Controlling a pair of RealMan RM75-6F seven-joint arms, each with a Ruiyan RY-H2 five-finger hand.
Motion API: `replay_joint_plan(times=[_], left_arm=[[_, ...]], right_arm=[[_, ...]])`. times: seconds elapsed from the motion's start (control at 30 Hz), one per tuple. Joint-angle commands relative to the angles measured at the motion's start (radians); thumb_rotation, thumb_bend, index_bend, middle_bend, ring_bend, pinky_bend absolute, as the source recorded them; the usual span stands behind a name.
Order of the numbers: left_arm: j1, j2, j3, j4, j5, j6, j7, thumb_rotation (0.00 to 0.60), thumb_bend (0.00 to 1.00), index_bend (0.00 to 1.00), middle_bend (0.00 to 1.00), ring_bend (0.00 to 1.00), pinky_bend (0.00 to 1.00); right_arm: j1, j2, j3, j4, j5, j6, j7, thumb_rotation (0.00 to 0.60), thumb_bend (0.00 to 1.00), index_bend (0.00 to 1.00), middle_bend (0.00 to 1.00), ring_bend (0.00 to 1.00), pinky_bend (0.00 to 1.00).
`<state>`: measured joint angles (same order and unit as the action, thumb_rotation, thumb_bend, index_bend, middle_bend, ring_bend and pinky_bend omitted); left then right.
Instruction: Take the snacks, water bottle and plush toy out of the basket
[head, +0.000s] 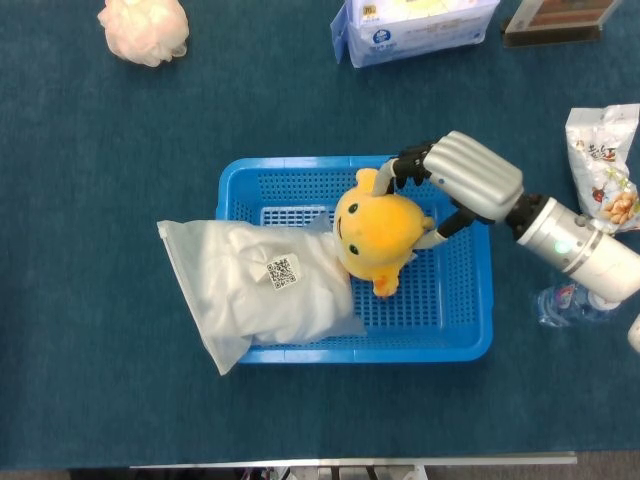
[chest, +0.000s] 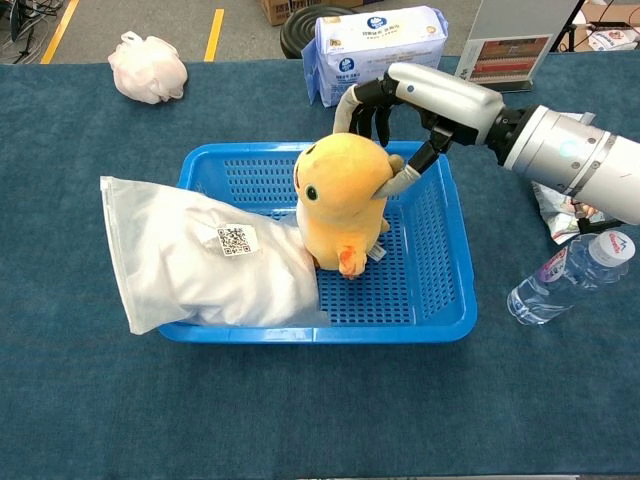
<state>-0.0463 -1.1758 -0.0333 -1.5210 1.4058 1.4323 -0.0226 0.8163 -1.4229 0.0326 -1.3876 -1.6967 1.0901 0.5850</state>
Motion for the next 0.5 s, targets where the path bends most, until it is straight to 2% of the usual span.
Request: replay_joint_plan(times=[0.03, 0.3, 0.5], left_arm=[[-0.001, 0.0, -0.001, -0.001, 0.0, -0.001, 0.001, 0.6, 0.25, 0.43, 0.38, 0.33, 0.52], [-0.005, 0.0, -0.002, -0.009, 0.005, -0.001, 0.012, 0.6, 0.25, 0.44, 0.38, 0.33, 0.52], [-0.008, 0.0, -0.005, -0.016, 0.006, 0.0, 0.02, 0.6, 0.25, 0.44, 0.38, 0.33, 0.52]], right_arm=[[-0.01, 0.018, 0.008, -0.025, 0.002, 0.026, -0.004, 0.6, 0.0, 0.49, 0.56, 0.49, 0.53], [-0.04, 0.085, 0.026, -0.115, -0.003, 0.098, -0.063, 0.6, 0.0, 0.52, 0.58, 0.51, 0.54], [-0.085, 0.186, 0.036, -0.23, -0.005, 0.16, -0.16, 0.6, 0.0, 0.52, 0.58, 0.51, 0.54]])
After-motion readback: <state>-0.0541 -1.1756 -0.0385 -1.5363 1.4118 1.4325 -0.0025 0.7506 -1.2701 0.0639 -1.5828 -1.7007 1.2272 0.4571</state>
